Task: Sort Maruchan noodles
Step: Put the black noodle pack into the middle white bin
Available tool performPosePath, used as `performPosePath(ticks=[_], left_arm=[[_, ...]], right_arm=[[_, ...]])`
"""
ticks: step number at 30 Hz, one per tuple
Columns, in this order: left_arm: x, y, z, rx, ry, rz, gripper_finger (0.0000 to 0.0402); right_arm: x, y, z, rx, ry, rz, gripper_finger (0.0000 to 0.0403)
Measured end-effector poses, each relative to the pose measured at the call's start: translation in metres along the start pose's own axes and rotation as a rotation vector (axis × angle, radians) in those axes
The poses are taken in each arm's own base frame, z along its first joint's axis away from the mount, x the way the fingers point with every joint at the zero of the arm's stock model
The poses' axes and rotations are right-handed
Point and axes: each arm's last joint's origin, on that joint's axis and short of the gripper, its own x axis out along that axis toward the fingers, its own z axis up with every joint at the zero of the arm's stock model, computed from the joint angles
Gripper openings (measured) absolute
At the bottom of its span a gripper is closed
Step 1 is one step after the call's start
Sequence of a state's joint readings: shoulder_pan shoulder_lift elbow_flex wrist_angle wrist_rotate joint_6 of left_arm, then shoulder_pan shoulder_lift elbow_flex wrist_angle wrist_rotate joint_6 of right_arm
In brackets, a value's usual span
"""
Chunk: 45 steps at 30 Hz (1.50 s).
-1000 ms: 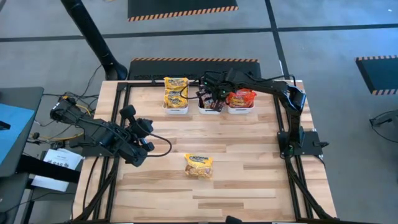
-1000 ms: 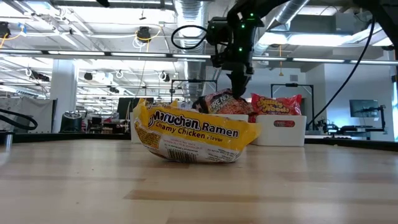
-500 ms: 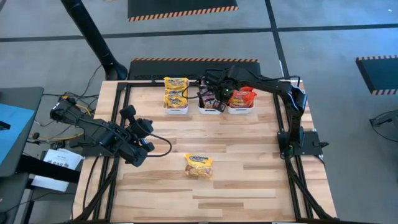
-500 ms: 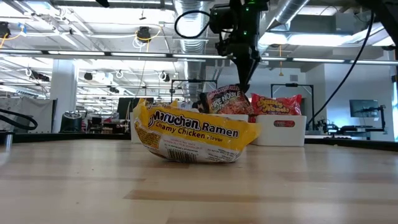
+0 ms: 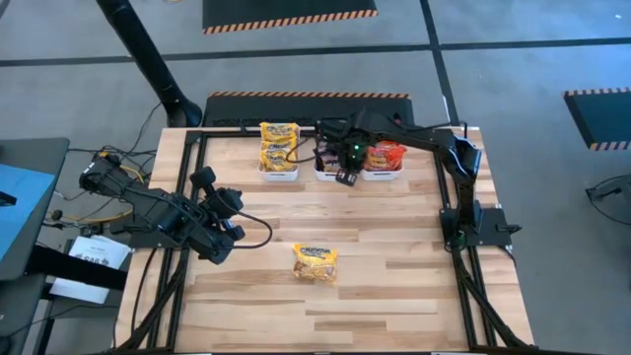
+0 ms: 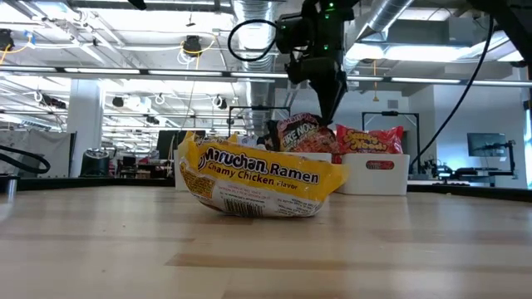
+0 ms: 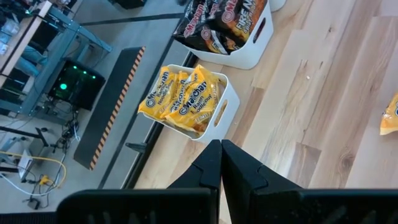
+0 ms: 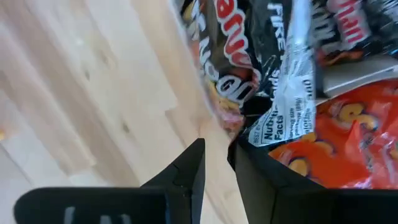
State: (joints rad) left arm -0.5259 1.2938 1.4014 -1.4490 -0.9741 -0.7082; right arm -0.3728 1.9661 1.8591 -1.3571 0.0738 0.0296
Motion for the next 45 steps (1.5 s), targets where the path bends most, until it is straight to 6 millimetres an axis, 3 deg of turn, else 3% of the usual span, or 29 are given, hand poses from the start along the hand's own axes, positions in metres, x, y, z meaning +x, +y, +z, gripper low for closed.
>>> performPosePath(ticks=[8, 20, 34, 45], left_arm=[[0.0, 0.0, 0.0, 0.001, 0.0, 0.0, 0.0], [0.0, -0.001, -0.001, -0.009, 0.022, -0.026, 0.0], [0.0, -0.001, -0.001, -0.007, 0.034, -0.039, 0.0], [0.0, -0.001, -0.001, -0.007, 0.034, -0.039, 0.0]], right_arm=[[-0.007, 0.002, -0.023, 0.038, 0.198, -0.117, 0.0112], [-0.006, 0.007, 0.003, 0.0, -0.065, -0.039, 0.0112], [0.016, 0.004, 0.007, 0.019, -0.06, -0.021, 0.0112], [0.015, 0.003, 0.014, 0.056, -0.131, -0.02, 0.0111]])
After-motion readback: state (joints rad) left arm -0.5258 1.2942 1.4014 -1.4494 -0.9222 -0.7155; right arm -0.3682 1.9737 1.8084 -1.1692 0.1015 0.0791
